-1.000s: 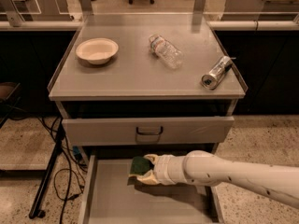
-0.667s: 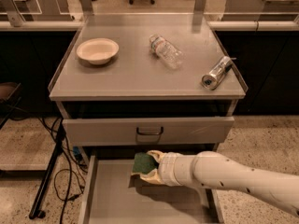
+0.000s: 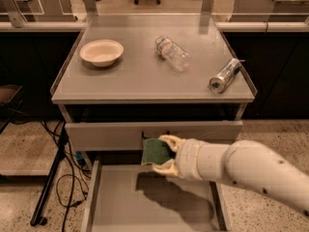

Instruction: Pick sponge from middle drawer and place on counter

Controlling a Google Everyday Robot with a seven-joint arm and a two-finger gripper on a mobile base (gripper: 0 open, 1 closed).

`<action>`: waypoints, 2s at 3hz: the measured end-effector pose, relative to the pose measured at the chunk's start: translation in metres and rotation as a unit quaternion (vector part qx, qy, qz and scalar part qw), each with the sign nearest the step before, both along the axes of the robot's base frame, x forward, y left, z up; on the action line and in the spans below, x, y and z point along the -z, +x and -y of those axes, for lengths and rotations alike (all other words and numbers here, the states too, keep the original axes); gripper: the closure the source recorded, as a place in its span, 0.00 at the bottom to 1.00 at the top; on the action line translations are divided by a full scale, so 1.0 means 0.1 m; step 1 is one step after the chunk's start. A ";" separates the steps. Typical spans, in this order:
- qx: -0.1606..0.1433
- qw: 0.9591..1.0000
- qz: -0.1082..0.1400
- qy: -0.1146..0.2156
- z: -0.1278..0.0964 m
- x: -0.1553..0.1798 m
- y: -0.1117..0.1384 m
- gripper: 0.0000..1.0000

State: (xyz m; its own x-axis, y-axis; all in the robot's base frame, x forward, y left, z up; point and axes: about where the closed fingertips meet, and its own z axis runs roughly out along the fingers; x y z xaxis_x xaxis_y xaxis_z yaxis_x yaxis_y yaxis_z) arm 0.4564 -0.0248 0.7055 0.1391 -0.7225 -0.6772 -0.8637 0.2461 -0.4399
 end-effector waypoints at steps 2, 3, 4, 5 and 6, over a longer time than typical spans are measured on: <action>-0.018 1.000 0.008 0.000 0.18 -0.46 -0.19 1.00; -0.030 0.999 0.019 -0.012 0.12 -0.52 -0.21 1.00; -0.046 0.998 0.028 -0.042 0.11 -0.68 -0.03 1.00; -0.080 0.995 0.029 -0.060 0.04 -0.89 0.29 1.00; -0.113 0.990 0.028 -0.077 -0.05 -1.18 0.73 1.00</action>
Offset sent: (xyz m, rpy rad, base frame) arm -0.0070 -0.0193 0.0469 0.0071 -0.0208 0.0187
